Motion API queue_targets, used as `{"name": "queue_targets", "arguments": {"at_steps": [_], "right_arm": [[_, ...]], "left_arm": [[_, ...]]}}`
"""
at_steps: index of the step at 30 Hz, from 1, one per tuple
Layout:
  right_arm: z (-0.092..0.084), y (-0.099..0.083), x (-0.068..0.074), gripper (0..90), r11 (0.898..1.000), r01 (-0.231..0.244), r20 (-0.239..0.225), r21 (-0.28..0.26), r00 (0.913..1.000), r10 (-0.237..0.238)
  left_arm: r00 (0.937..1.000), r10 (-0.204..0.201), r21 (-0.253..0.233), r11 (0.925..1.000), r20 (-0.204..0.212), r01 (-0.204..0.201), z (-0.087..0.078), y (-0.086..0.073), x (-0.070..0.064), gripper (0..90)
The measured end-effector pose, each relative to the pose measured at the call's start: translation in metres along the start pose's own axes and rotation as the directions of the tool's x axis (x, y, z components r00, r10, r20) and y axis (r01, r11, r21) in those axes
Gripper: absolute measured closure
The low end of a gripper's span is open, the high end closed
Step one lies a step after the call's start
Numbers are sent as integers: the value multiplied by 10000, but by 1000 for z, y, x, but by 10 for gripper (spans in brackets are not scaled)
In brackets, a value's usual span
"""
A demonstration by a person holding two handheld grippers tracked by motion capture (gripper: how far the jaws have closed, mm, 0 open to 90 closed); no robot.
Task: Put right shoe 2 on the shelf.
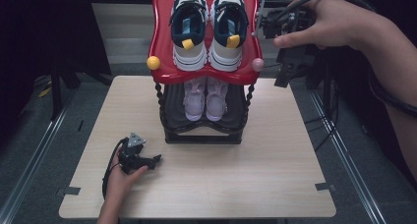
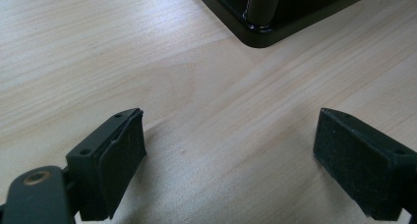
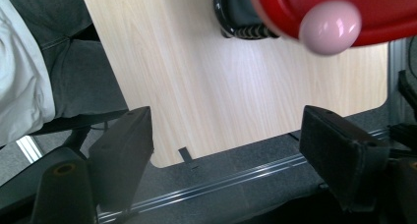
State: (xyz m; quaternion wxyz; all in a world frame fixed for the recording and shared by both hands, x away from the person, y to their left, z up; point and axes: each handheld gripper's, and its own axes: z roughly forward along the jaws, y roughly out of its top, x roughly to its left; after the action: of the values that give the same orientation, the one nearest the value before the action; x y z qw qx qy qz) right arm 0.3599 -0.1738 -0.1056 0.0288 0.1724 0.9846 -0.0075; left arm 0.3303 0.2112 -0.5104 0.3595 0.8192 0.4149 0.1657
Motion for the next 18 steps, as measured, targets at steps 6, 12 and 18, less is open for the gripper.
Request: {"name": "queue_targets", "arguments": {"at_steps": [6, 12, 18], "right_arm": [[7, -15, 2, 205, 9999, -128, -27, -8, 9999, 128], [16, -29, 6, 205, 9997, -232, -19, -83, 9997, 232], [31, -42, 7, 205, 9996, -267, -31, 39, 9996, 267]], "left_arm": [[9999, 132, 87, 9999, 3, -132, -1, 0, 1, 117], [10000, -14, -4, 10000, 0, 14, 0, 0, 0, 117], [10000, 77, 48, 10000, -6, -77, 0, 0, 1, 117]]}}
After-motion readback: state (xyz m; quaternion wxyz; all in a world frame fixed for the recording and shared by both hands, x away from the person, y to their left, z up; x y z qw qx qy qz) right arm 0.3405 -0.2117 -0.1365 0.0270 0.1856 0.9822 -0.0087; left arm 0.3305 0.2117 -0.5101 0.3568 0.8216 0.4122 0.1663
